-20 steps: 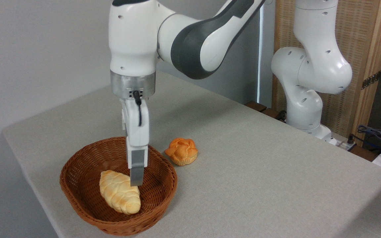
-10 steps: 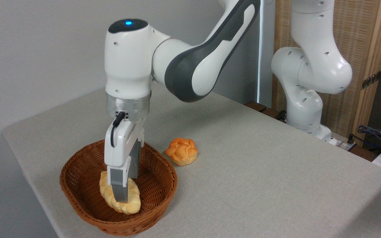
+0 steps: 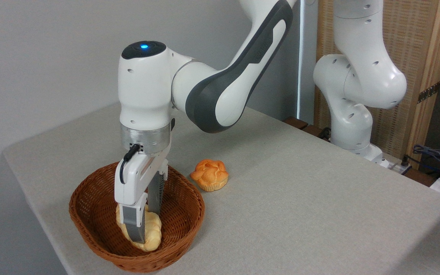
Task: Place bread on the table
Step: 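Lower the gripper into the basket and close it on the bread roll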
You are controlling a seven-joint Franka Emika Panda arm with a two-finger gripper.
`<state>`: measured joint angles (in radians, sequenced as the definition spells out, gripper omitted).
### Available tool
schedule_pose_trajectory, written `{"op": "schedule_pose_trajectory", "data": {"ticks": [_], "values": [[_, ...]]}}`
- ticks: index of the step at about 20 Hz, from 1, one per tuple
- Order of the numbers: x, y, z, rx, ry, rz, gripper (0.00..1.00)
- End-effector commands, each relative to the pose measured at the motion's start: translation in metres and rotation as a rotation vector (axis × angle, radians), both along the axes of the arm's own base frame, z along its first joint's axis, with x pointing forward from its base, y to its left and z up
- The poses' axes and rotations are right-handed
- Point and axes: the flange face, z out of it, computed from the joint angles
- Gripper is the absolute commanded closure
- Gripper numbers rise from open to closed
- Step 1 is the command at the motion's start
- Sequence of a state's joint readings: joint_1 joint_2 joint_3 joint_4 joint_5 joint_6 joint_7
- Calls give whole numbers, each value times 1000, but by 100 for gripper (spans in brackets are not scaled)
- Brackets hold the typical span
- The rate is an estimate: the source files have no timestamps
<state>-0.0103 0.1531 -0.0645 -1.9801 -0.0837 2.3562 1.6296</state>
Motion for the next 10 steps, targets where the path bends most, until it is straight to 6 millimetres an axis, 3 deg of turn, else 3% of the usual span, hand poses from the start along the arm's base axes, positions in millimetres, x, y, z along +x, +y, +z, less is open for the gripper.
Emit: {"op": "schedule_pose_trajectory", "data": {"ticks": [1, 4, 5, 7, 10], "values": [[3, -4, -12, 4, 4, -21, 19], [3, -4, -13, 3, 7, -20, 68], [3, -5, -14, 3, 7, -22, 80], [3, -5, -14, 3, 9, -22, 95], [3, -5, -15, 2, 12, -20, 97]]}}
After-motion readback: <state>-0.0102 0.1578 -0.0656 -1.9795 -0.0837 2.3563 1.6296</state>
